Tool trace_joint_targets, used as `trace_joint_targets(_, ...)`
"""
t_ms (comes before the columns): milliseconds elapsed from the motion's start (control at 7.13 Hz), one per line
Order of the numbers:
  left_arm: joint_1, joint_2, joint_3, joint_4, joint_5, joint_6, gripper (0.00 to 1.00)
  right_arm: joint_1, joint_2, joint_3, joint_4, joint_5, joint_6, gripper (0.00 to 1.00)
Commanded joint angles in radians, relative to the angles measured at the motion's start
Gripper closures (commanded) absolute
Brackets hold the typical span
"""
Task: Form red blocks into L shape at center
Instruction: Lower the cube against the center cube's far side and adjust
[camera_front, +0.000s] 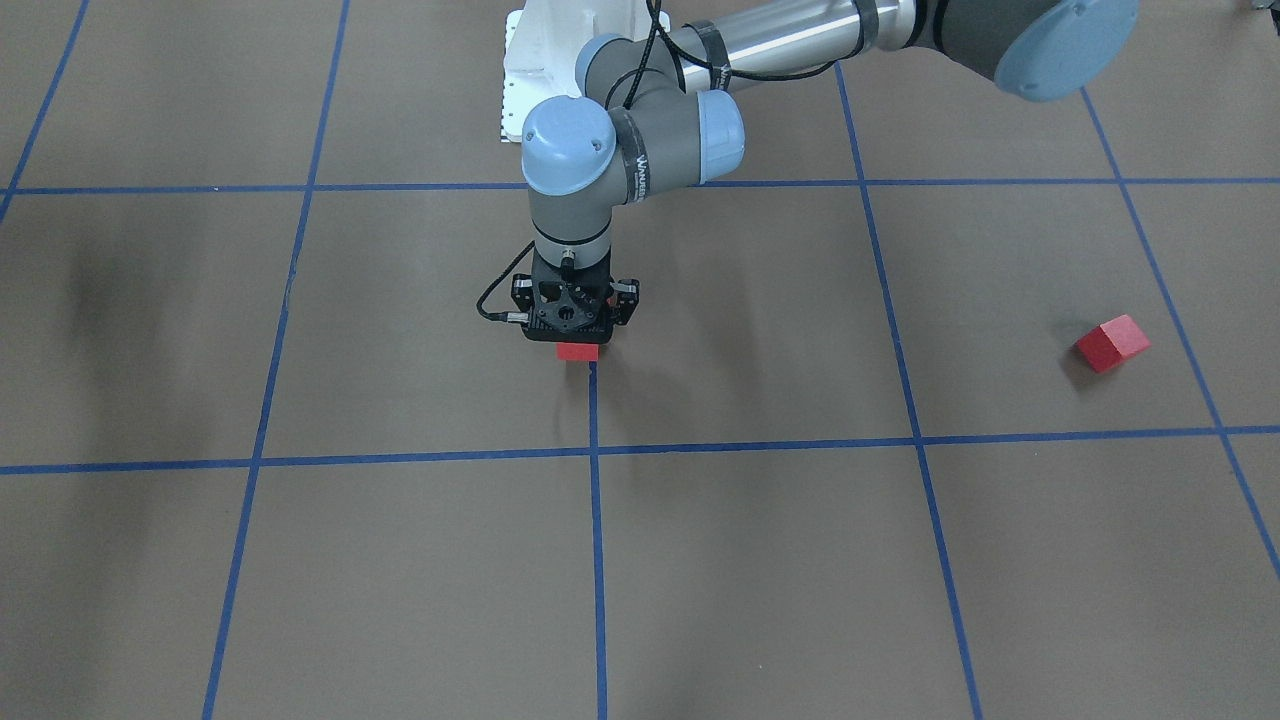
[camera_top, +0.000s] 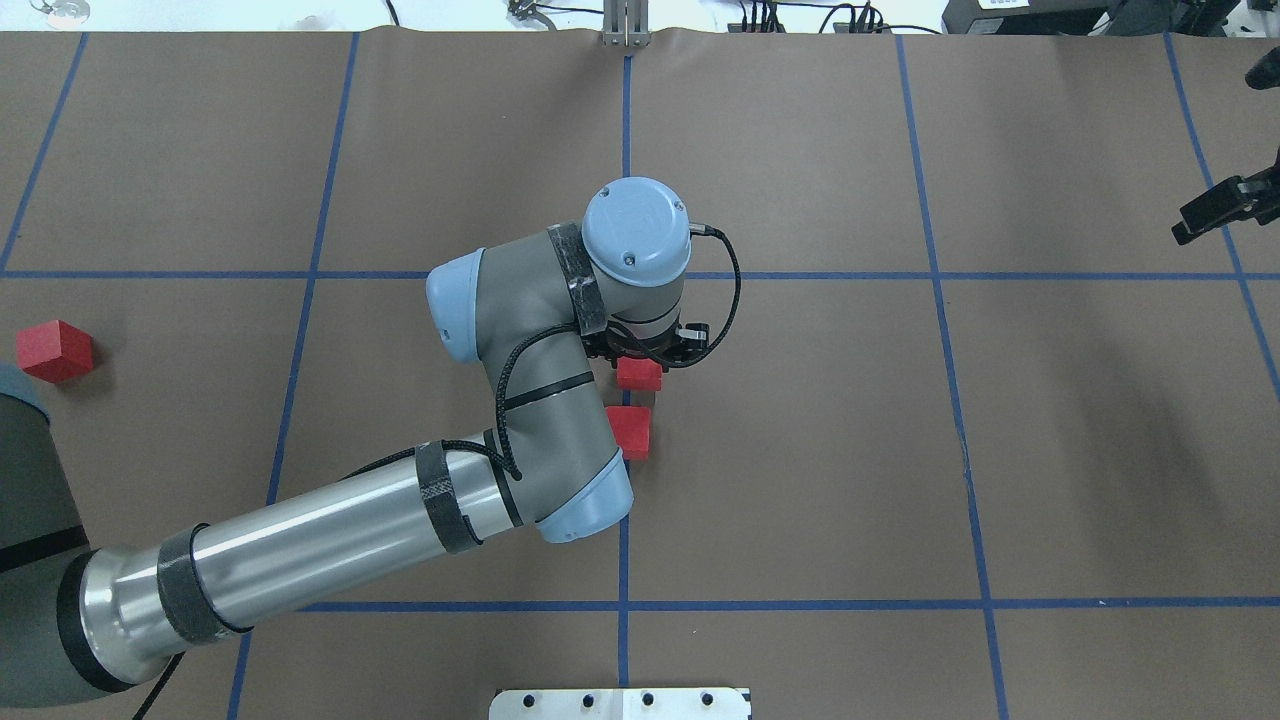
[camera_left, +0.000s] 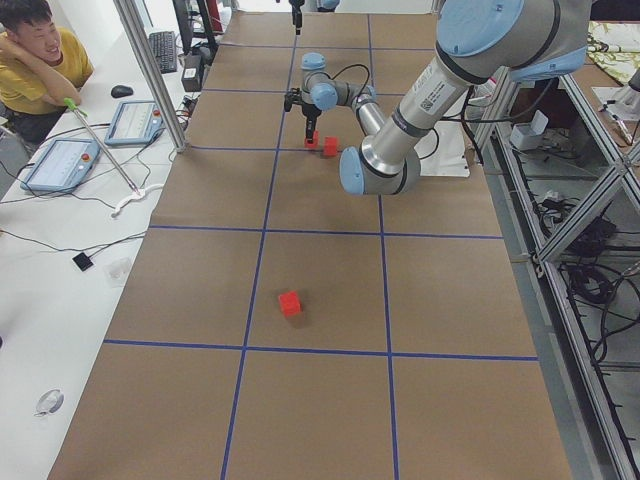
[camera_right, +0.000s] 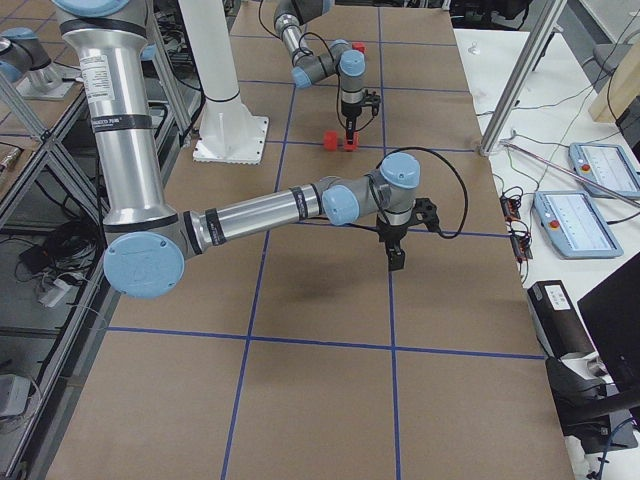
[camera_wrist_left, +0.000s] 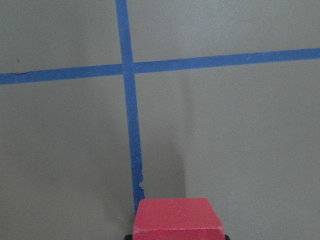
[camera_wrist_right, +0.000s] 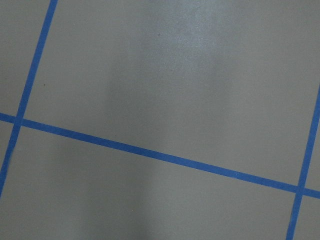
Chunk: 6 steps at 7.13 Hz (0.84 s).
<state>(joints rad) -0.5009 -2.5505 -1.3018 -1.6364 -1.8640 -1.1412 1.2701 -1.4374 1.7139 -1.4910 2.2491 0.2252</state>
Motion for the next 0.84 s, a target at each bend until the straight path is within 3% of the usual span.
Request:
trace_joint_targets(0, 0.002, 0.006, -0.001, 0.013, -0.001, -0.017, 1.00, 0.000, 0.000, 0.003, 0.000, 0.001, 0.005, 0.00)
trace_joint_targets(701, 0.005, 0.003, -0.005, 0.059, -0.012, -0.028, 1.00, 0.000, 0.000, 0.003, 0.000, 0.001, 0.006, 0.00)
